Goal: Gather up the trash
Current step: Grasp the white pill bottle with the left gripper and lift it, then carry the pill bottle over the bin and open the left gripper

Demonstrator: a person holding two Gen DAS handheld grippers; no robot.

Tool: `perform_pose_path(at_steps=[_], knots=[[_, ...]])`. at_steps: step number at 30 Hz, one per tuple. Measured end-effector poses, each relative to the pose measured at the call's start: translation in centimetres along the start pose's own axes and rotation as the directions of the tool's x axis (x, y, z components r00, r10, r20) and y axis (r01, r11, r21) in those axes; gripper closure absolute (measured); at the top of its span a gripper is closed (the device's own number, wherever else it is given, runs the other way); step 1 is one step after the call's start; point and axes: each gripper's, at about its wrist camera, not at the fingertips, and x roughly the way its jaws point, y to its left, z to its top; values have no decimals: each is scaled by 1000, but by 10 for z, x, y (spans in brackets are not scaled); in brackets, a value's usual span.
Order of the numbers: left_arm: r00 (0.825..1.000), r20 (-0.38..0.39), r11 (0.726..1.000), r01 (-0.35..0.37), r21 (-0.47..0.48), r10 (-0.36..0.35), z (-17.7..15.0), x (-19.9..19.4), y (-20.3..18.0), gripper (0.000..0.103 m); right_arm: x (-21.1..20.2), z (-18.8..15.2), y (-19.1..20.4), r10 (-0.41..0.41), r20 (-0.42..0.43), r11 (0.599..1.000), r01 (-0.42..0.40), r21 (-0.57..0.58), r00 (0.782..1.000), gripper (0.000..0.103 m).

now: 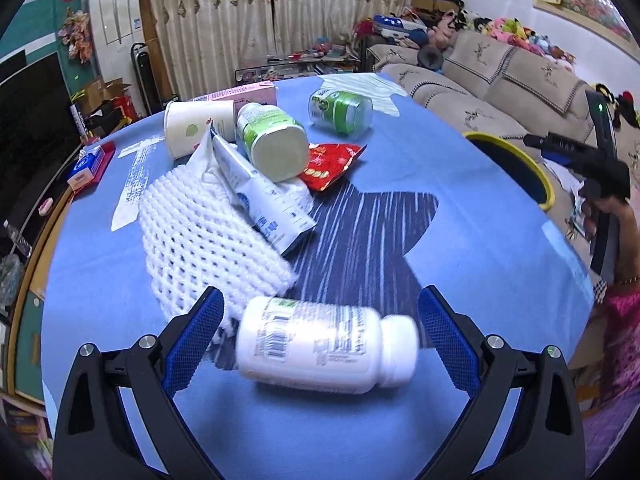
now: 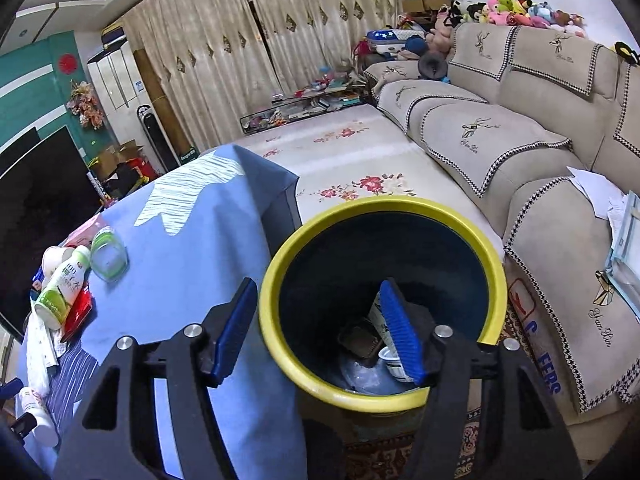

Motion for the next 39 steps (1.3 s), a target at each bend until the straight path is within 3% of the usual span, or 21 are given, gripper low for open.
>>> perform_pose_path(at_steps=[7, 18, 20, 24, 32, 39], knots=[[994, -43, 994, 102, 31, -100, -6, 7, 5, 7, 4, 0, 1, 12, -21, 1000, -11, 7, 1000, 42], [998, -35, 980, 51, 194, -45, -11, 10, -15, 7, 7, -4, 3, 25, -40, 1000, -24, 8, 999, 42], [999, -40, 975, 37, 217, -29, -11, 11, -16, 12, 6, -4, 2, 27, -40, 1000, -27, 12, 999, 42], [998, -50, 982, 57, 178, -49, -11, 9, -9, 15, 4, -5, -1, 36, -37, 999, -35, 22, 999, 42], [996, 39, 975, 75, 208, -85, -6, -36, -25, 15, -7, -7, -4, 54, -21, 998, -53, 26, 998, 42], [975, 108, 963, 168, 210, -193, 36, -53, -53, 15, -21, -12, -13, 15, 13, 999, -16, 30, 1000, 42]])
